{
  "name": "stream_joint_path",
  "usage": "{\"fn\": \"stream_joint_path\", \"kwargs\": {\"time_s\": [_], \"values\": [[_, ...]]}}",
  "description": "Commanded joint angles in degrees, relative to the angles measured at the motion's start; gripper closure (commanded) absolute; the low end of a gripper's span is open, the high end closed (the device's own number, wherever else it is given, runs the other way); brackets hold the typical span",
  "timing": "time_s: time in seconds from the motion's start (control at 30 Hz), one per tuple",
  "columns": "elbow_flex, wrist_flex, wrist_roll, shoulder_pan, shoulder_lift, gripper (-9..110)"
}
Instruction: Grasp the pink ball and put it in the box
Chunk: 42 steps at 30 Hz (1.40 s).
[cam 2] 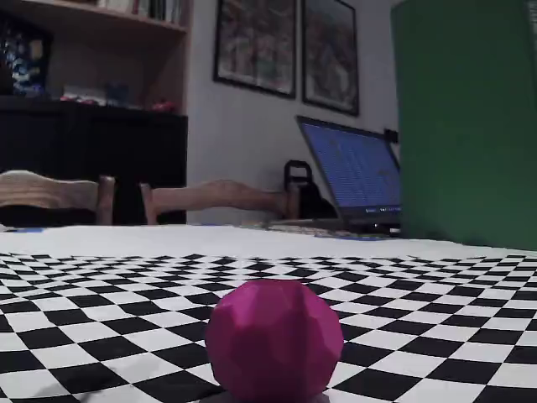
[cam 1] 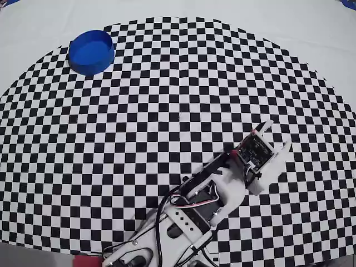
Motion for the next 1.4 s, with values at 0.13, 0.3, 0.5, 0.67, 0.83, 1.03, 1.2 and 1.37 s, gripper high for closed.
{"fn": "stream_joint_path", "kwargs": {"time_s": [0.13, 0.3, 0.5, 0.67, 0.83, 1.03, 1.2, 1.37], "values": [[0.4, -0.8, -0.6, 0.9, -1.1, 80], [0.4, -0.8, -0.6, 1.1, -2.0, 80], [0.4, -0.8, -0.6, 1.1, -4.1, 80], [0.4, -0.7, -0.1, 1.1, -5.4, 80], [0.4, 0.1, 0.0, 1.1, -6.6, 80], [0.4, 1.8, 0.1, 1.1, -7.2, 80], [0.4, 1.8, 0.1, 1.1, -8.7, 80], [0.4, 1.8, 0.1, 1.0, -9.8, 80]]}}
